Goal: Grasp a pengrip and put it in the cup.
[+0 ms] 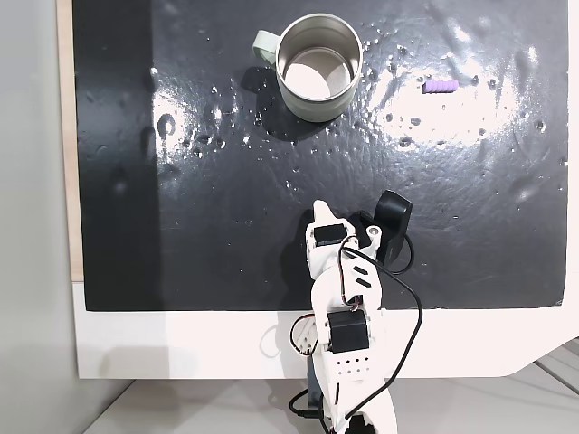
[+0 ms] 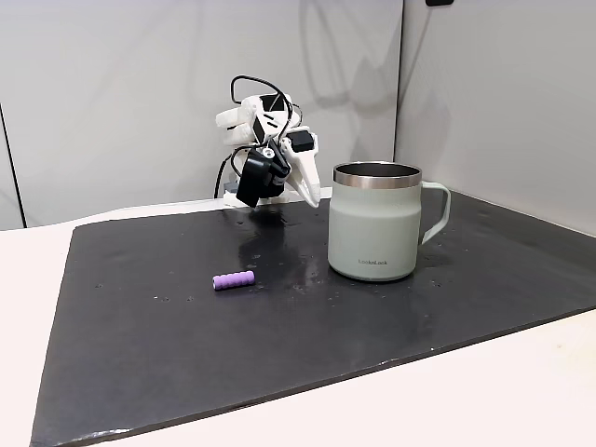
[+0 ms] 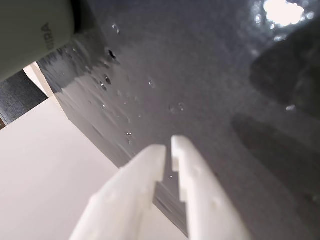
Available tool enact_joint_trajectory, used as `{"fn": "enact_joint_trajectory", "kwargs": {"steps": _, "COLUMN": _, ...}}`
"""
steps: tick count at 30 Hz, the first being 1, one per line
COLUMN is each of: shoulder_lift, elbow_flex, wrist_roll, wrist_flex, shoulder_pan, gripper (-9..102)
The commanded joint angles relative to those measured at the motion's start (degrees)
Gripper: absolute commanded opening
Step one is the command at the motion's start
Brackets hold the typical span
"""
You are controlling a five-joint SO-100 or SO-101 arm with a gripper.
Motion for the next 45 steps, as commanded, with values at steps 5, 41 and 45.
{"fn": "enact_joint_trajectory", "kwargs": {"steps": 5, "shoulder_lift": 1.14, "elbow_flex": 0.09, "wrist_roll": 0.88, "wrist_flex": -3.34, "shoulder_pan": -0.53, "gripper": 0}}
{"fn": "enact_joint_trajectory", "kwargs": {"steps": 41, "shoulder_lift": -29.44, "elbow_flex": -62.67, "wrist_roll": -4.48, "wrist_flex": 22.76, "shoulder_pan": 9.23, "gripper": 0}}
{"fn": "enact_joint_trajectory", "kwargs": {"steps": 45, "shoulder_lift": -40.25, "elbow_flex": -73.56, "wrist_roll": -5.45, "wrist_flex": 28.3, "shoulder_pan": 12.92, "gripper": 0}}
